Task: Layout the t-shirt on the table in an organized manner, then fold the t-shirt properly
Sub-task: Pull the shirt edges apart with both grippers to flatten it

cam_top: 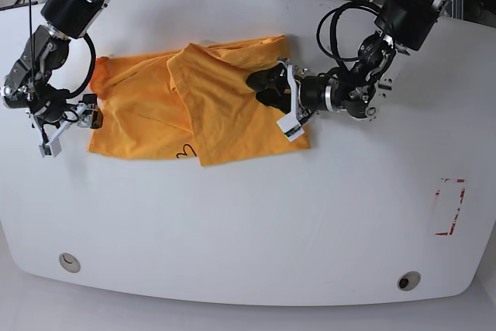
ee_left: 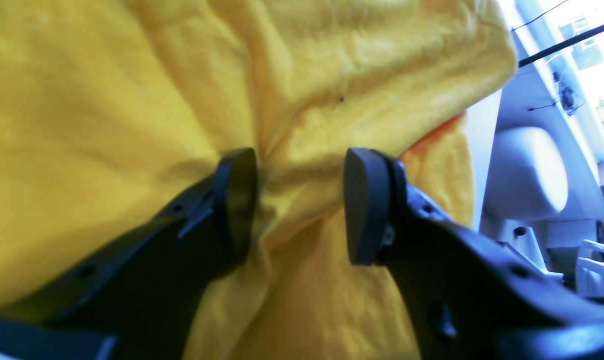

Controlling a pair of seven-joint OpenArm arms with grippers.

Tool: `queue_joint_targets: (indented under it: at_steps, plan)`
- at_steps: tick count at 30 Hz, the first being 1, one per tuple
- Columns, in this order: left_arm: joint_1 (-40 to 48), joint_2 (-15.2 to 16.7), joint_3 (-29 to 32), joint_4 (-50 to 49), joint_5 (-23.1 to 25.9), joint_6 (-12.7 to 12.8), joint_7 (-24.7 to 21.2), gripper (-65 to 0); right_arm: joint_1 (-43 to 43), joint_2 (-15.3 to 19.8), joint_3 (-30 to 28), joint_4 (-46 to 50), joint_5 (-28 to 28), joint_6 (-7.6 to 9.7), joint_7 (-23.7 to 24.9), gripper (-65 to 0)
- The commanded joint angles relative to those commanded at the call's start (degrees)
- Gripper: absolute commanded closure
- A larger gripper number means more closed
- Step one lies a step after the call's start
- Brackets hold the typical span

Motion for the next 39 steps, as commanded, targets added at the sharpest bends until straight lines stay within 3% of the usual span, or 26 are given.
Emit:
queue_joint_targets:
  at_steps: [3,8,14,20,29,39]
  plan:
    - [-1.32,-1.32,0.00,-0.35,0.00,-2.37,0.00,-26.9,-0.18,0.09,-0.18,-3.16,4.04,0.00,0.00,-53.7]
    - [-2.64,-3.25,0.00,-0.44,0.00,-2.42,0.00,-26.9,-0.53,0.53,-0.79,-6.86,10.99,0.00,-2.20,-53.1]
    - [-4.22,-4.13,0.00,-0.53,0.09,-2.42,0.00,-26.9,-0.53,-2.20,-2.20,-7.03,15.74,0.00,-4.13,-51.5]
    - [-4.92,-4.13,0.00,-1.05,0.18,-2.42,0.09,-26.9,-0.79,-5.45,-2.46,-7.03,15.74,0.00,-4.22,-51.5]
    - [-4.92,-3.78,0.00,-2.02,4.75,-2.42,0.09,-26.9,-2.11,-9.49,-3.25,-7.03,16.00,0.00,-5.63,-51.4]
    - [-4.92,-3.69,-0.09,-2.02,4.92,-2.42,0.09,-26.9,-3.08,-10.99,-3.43,-7.03,15.82,0.00,-5.71,-44.4]
